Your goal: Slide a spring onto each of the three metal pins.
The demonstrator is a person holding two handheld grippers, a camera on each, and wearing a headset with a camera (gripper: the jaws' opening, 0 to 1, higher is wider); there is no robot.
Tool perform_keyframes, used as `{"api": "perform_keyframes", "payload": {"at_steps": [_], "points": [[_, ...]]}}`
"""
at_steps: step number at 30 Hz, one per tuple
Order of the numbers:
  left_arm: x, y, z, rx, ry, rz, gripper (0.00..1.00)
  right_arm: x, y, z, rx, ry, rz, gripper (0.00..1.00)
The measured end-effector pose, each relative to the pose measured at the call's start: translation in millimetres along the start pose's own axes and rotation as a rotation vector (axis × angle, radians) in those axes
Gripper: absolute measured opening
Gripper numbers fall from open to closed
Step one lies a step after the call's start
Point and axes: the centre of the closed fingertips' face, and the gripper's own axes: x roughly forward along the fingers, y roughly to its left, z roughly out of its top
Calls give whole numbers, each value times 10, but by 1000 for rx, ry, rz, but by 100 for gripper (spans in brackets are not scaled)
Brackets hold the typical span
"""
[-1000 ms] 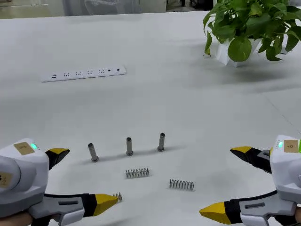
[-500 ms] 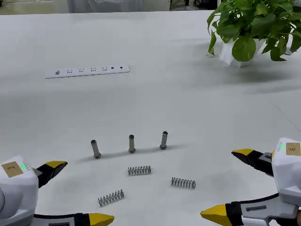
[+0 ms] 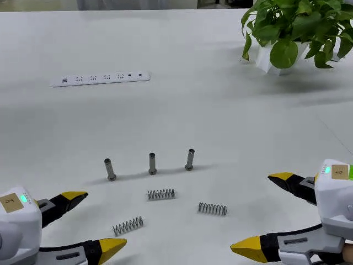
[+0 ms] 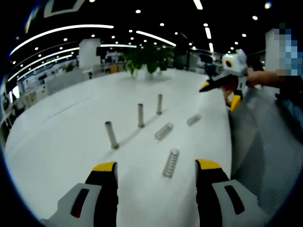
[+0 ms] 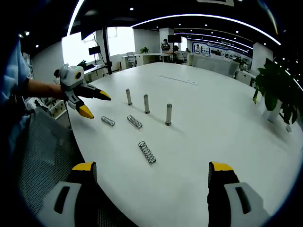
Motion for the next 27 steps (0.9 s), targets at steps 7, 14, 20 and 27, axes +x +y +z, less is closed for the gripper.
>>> {"api": "perform_keyframes", "payload": {"at_steps": [7, 14, 20, 27], "points": [[87, -58, -84, 75, 50, -38, 51, -17, 2, -25, 7, 1, -4, 99], [173, -120, -135, 115, 107, -86, 37, -22, 6, -32, 11, 1, -2, 99], [217, -144, -184, 129, 153, -122, 25, -23, 12, -45, 16, -1, -4, 99], [252, -142, -238, 167, 210, -150, 20, -22, 11, -52, 20, -2, -5, 99]]}}
